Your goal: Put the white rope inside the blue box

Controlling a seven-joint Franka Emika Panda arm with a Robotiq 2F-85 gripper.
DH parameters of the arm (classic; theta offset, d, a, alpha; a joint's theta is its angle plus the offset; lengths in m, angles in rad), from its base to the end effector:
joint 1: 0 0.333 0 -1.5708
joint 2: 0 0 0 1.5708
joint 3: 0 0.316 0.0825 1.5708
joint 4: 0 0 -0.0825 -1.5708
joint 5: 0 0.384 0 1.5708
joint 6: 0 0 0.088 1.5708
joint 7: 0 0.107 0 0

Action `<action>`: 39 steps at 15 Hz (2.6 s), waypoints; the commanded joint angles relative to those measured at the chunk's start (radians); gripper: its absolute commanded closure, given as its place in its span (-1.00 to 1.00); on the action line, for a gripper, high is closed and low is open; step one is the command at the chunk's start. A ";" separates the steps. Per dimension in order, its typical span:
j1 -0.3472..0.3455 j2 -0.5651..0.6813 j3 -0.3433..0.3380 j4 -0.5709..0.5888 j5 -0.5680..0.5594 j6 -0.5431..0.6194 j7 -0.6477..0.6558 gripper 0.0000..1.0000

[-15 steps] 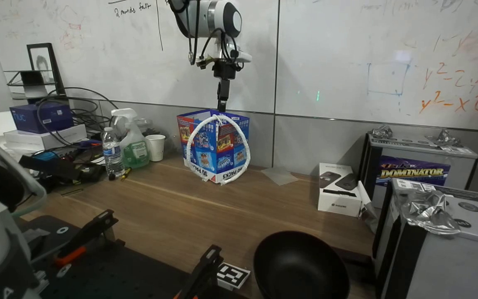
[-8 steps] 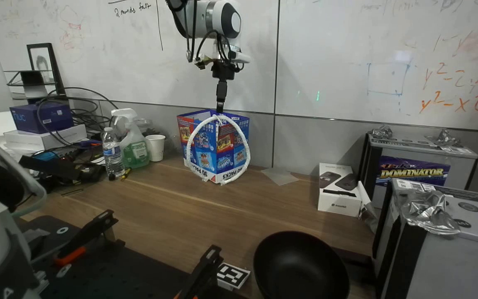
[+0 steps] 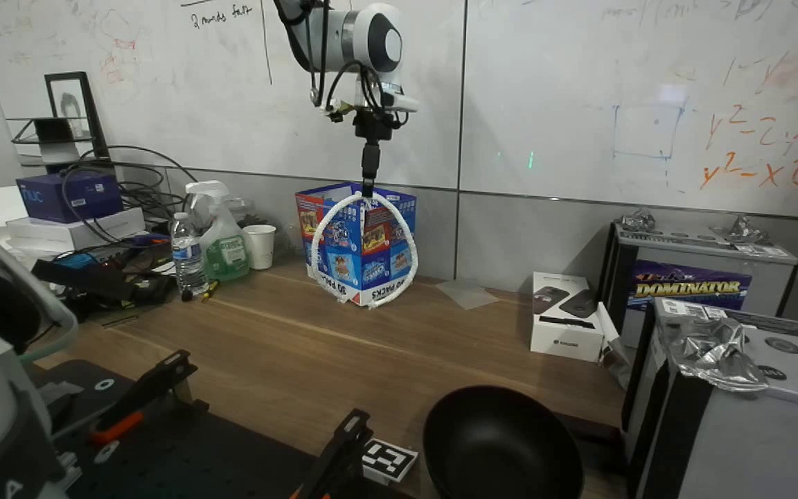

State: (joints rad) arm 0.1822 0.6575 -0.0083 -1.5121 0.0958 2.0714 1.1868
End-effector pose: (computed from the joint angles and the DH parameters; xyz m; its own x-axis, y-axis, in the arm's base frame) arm 0.6878 0.1267 0.2695 0.4818 -0.8699 -0.1059 -0.8696 -0.4895 0.0646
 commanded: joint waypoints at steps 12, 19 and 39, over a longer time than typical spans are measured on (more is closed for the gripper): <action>-0.006 -0.041 0.002 -0.070 0.011 0.060 -0.009 0.65; 0.008 -0.047 0.001 -0.058 -0.007 0.070 -0.012 0.69; 0.133 -0.214 -0.018 0.152 -0.325 0.010 0.197 0.64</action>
State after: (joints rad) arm 0.2871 0.4536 -0.0100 -1.4158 -0.1717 2.1232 1.3240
